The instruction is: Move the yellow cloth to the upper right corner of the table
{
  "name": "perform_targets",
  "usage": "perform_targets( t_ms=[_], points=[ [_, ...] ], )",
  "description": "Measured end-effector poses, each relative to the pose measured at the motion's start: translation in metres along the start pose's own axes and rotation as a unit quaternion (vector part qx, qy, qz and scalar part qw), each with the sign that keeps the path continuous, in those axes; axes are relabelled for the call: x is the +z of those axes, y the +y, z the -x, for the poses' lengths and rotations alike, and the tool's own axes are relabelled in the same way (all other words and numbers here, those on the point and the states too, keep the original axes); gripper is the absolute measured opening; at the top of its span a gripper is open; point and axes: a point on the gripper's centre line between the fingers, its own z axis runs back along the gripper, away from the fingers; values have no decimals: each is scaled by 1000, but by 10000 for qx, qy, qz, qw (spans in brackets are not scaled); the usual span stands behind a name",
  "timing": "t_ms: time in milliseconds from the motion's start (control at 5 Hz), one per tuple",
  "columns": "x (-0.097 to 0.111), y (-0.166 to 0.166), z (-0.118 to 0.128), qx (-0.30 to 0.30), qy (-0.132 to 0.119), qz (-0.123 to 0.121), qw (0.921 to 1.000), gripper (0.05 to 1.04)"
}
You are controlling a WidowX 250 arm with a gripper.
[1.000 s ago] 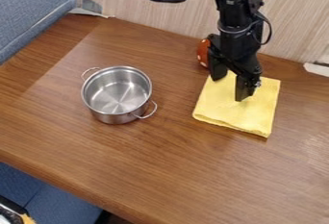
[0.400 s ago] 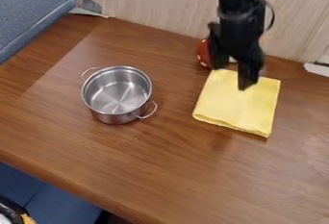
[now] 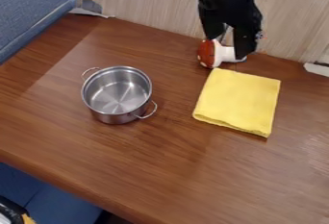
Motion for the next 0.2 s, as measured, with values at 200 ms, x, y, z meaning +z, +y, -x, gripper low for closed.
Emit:
perform_targets(
  t_ms=[200],
  points=[
    [0,2,1,3,-3,-5,10000,1000]
  ],
)
